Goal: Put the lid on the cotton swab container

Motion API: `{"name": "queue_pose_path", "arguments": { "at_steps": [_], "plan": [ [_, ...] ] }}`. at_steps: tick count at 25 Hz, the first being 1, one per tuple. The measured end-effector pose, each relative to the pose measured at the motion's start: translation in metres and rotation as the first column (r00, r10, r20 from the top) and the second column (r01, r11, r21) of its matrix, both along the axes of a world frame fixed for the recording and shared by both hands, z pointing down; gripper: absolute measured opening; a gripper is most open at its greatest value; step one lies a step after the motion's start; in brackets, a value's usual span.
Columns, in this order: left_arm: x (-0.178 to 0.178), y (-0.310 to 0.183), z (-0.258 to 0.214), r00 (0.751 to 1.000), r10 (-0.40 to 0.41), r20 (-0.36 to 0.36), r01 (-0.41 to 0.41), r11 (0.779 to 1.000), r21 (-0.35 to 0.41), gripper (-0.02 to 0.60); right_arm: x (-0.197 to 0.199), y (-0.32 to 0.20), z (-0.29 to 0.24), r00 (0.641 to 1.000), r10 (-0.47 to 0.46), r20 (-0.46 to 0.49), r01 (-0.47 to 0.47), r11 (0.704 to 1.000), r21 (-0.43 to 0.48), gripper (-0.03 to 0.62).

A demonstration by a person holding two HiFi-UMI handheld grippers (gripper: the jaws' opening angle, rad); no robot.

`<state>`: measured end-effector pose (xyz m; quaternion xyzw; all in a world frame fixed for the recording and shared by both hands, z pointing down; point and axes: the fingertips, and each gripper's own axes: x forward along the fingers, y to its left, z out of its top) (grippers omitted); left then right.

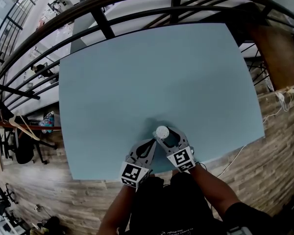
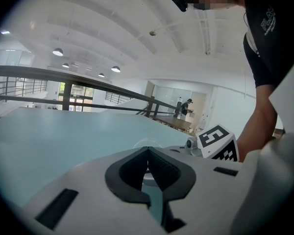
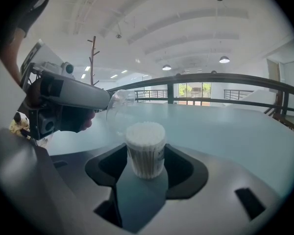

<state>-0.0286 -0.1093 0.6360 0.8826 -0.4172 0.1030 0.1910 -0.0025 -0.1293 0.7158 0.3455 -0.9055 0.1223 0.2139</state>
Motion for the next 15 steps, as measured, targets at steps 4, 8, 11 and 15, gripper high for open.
{"name": "queue_pose_path", "arguments": {
  "at_steps": [4, 8, 11, 15],
  "plan": [
    [0.005, -0.005, 0.001, 1.000, 0.008, 0.000, -0.008, 1.000, -0.008, 0.011, -0.001, 0.001, 0.001, 1.000, -0.004, 0.005, 0.003, 1.000, 0.010, 0.249],
    [0.013, -0.012, -0.004, 1.000, 0.013, -0.002, -0.013, 1.000, -0.017, 0.011, 0.000, -0.001, 0.001, 1.000, -0.004, 0.008, 0.004, 1.000, 0.023, 0.249],
    [0.016, -0.015, 0.000, 1.000, 0.019, 0.009, -0.019, 1.000, -0.020, 0.011, 0.000, 0.001, 0.001, 1.000, -0.004, 0.004, 0.004, 1.000, 0.013, 0.249],
    [0.021, -0.019, 0.000, 0.999, 0.035, 0.012, -0.035, 0.999, -0.023, 0.011, -0.001, 0.000, -0.003, 1.000, 0.004, 0.008, -0.004, 1.000, 0.010, 0.249]
  ]
}}
